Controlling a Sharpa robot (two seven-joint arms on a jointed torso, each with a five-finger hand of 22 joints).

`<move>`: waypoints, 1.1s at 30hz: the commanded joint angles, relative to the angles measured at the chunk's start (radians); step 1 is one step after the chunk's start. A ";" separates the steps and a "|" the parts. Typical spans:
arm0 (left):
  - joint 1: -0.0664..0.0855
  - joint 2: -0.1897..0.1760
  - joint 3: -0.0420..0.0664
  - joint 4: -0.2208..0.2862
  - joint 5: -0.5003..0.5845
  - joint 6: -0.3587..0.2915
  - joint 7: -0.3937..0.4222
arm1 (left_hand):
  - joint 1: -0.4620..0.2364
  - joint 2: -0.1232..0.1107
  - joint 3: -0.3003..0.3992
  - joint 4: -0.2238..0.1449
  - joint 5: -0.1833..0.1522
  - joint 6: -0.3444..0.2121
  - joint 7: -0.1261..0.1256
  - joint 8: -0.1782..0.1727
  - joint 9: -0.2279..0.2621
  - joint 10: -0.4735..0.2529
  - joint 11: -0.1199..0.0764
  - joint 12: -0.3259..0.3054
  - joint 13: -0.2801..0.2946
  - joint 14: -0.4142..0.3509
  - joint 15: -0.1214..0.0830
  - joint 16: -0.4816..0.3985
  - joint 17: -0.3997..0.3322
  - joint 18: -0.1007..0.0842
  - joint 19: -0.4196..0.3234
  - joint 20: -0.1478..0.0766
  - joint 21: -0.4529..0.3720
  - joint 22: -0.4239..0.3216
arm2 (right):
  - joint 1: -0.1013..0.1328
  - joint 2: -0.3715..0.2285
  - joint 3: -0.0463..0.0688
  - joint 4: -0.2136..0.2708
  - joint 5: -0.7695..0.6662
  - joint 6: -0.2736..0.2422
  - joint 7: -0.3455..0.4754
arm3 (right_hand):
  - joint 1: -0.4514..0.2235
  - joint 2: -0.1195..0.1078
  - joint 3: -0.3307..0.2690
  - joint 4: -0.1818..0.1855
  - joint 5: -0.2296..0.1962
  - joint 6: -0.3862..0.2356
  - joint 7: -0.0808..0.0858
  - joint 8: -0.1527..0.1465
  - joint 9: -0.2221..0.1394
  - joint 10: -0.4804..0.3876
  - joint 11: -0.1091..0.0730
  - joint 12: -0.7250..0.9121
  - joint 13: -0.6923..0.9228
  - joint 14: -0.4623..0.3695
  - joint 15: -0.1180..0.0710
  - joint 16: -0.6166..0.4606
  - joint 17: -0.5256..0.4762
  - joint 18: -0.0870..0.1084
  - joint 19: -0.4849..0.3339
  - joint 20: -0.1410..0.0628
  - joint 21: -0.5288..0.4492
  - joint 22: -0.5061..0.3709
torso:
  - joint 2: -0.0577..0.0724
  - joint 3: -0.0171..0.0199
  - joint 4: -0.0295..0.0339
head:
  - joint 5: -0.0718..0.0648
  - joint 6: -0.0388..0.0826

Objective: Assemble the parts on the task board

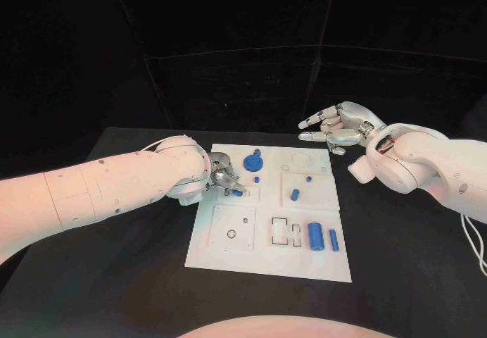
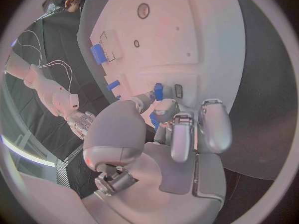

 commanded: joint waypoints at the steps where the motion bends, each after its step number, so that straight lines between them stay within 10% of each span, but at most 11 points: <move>1: -0.002 0.004 -0.003 -0.002 -0.008 0.049 -0.011 | 0.004 -0.003 0.155 -0.152 0.005 -0.002 -0.008 0.004 0.000 0.007 0.001 0.003 0.000 0.104 0.002 0.003 0.263 -0.002 0.003 0.002 -0.001 -0.001 | 0.002 0.002 0.001 0.002 -0.002 0.011 0.006 | 0.002 0.009 -0.006 0.002 0.006 -0.009 -0.001 0.003 -0.001 0.000 0.001 0.000 0.001 0.062 -0.001 -0.003 0.050 0.001 -0.008 0.002 -0.006 0.000 | 0.000 0.0000 -0.0001 | -0.003 0.000; 33: 0.003 0.043 -0.005 -0.045 -0.008 0.037 -0.022 | -0.134 -0.041 0.054 -0.080 0.003 0.047 -0.026 0.017 0.008 0.024 -0.011 0.019 0.013 0.104 -0.007 0.003 0.263 -0.005 0.013 -0.006 0.009 0.021 | 0.002 0.005 0.001 0.003 -0.002 0.016 0.002 | 0.002 0.009 -0.006 0.002 0.006 -0.009 -0.001 0.003 -0.001 0.000 0.001 0.000 0.001 0.062 -0.001 -0.003 0.050 0.001 -0.008 0.002 -0.006 0.000 | 0.000 -0.0010 0.0005 | -0.003 -0.009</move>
